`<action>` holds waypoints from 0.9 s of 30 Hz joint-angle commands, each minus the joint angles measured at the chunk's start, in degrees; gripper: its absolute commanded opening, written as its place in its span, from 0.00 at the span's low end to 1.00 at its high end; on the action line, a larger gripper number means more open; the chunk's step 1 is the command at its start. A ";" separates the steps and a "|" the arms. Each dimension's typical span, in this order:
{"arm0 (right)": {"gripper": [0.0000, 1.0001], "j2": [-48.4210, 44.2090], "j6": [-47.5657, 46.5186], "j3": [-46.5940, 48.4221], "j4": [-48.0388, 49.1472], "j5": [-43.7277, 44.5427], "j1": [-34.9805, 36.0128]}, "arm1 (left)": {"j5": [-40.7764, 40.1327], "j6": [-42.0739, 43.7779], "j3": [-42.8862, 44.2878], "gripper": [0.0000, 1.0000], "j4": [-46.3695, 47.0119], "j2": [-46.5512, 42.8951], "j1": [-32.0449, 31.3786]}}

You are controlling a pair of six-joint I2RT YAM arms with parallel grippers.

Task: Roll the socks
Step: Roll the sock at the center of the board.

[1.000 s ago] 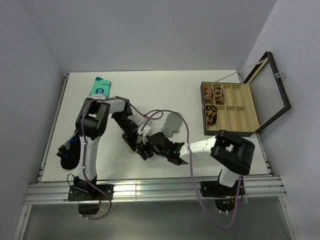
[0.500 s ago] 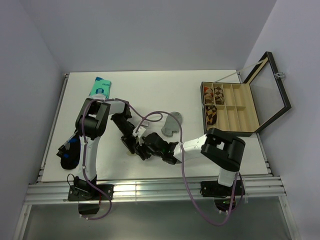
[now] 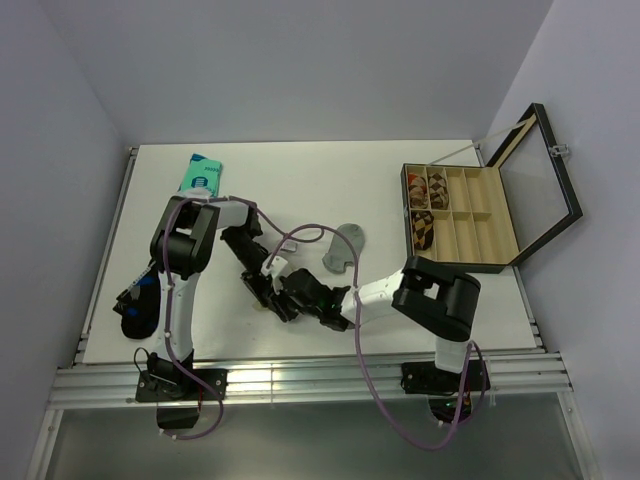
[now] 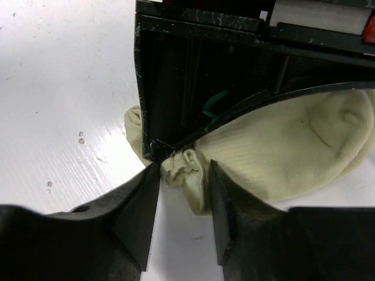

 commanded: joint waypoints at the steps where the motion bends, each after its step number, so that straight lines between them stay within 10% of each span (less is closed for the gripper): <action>1: 0.41 2.29 2.11 2.11 1.90 2.34 0.44 | 1.71 1.01 0.66 0.08 -1.39 -3.01 0.21; 11: 0.03 3.44 8.44 -0.34 3.57 4.54 -0.17 | 5.40 -2.24 -0.83 0.18 1.16 -6.26 1.35; 27: 0.00 3.61 20.39 -11.77 20.27 -23.20 -12.98 | -7.20 -17.97 -10.23 0.33 25.81 -29.54 3.46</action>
